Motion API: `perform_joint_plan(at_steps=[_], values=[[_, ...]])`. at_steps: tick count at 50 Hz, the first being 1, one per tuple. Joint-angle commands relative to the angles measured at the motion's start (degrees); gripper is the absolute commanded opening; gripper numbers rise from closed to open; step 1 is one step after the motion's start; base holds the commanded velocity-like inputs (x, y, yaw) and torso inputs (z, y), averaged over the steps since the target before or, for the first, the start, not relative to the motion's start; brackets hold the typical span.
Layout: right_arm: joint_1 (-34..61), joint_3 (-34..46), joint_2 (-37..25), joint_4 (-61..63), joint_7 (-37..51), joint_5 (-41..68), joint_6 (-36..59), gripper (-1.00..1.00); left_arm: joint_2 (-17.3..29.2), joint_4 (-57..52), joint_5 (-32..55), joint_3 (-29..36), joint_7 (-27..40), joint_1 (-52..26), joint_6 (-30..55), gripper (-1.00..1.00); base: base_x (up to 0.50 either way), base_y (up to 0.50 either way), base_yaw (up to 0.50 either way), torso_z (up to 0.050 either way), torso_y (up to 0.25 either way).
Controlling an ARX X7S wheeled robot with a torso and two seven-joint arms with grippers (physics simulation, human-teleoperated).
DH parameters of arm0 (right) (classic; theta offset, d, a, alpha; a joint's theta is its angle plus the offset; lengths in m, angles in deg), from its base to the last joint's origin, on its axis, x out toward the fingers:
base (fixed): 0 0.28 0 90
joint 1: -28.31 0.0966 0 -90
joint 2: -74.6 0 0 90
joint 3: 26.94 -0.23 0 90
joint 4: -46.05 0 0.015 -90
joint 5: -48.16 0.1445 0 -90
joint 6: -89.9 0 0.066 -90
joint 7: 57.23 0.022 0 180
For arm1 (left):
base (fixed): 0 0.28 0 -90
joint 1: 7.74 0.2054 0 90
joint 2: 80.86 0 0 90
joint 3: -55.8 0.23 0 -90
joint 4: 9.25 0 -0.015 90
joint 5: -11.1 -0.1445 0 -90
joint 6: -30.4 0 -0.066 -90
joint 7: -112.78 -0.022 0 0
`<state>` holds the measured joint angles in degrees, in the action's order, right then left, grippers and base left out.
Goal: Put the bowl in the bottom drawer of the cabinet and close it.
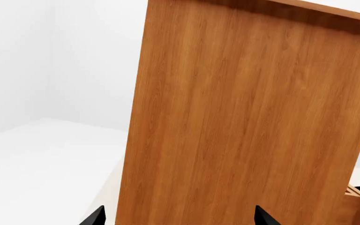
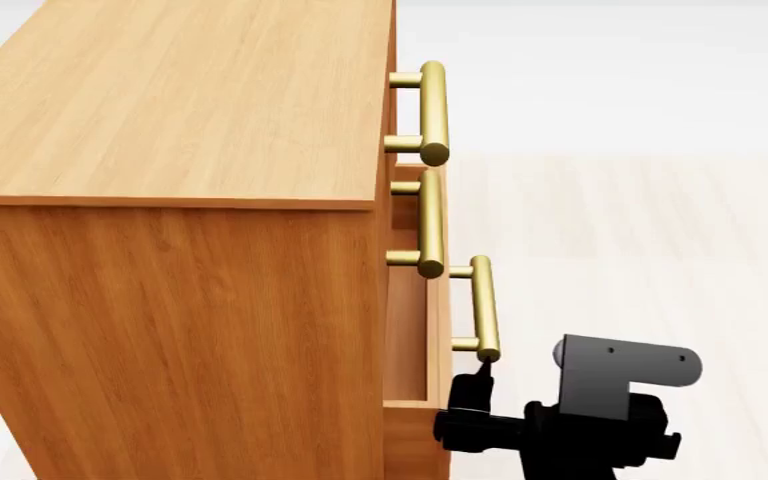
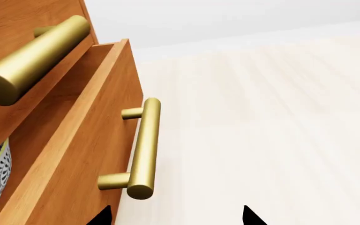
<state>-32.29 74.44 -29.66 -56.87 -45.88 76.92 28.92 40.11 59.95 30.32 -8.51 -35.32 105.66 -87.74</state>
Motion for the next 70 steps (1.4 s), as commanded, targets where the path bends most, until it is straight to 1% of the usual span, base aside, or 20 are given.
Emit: perform_joint_plan(at_steps=[1,31,70], values=[[-0.04,-1.16,0.18,-1.31,0.45,-7.39,1.70,1.00,0.33,-0.91,-0.03,-0.03,0.40,0.31,0.39,1.00,0.00,0.00,0.00,0.000,0.000],[0.09,0.47,1.52,-2.96,0.27,-7.19,0.66,1.00,0.10,0.11,0.11,0.18,0.15,-0.06,-0.28,1.00,0.01,0.00,0.00,-0.001,0.000],[0.23,3.81,3.08,-1.93,0.28,-6.93,1.43,1.00,0.27,0.10,0.15,0.28,0.40,-0.03,-0.45,1.00,0.00,0.00,0.00,-0.001,0.000]])
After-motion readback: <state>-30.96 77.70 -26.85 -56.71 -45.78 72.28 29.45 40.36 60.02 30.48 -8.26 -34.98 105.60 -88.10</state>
